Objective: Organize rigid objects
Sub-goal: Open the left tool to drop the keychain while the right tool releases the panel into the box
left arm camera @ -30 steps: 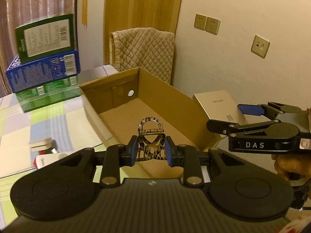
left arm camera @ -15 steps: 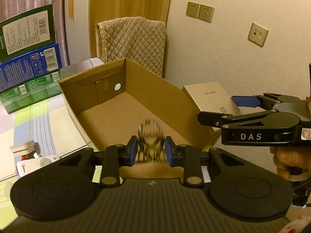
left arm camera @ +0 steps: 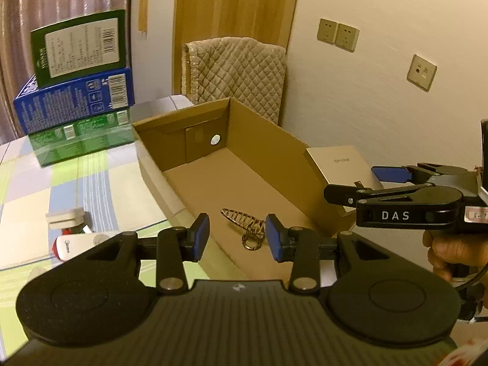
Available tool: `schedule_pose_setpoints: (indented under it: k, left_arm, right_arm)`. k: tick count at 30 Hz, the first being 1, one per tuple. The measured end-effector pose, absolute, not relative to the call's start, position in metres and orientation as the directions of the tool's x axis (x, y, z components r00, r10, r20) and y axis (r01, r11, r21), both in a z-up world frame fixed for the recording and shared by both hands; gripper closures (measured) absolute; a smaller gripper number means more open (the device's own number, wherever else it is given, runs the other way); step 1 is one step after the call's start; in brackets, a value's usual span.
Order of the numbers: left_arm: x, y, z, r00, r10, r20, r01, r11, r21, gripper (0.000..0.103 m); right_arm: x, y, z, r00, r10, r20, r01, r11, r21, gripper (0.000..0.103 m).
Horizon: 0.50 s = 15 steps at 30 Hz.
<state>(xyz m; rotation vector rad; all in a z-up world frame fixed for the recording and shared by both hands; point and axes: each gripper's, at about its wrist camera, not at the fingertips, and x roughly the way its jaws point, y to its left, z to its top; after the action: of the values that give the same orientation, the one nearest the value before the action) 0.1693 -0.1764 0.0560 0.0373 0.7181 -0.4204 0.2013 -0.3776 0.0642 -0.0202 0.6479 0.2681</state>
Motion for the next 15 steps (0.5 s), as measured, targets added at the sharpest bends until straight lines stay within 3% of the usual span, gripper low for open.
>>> schedule_pose_setpoints:
  k: [15]
  left_arm:
    - [0.164, -0.1664, 0.0515, 0.673, -0.359, -0.647, 0.363, 0.922, -0.135, 0.068]
  right_arm:
    - [0.2103, -0.3697, 0.0575, 0.748, 0.239, -0.62, -0.258, 0.964, 0.061, 0.018]
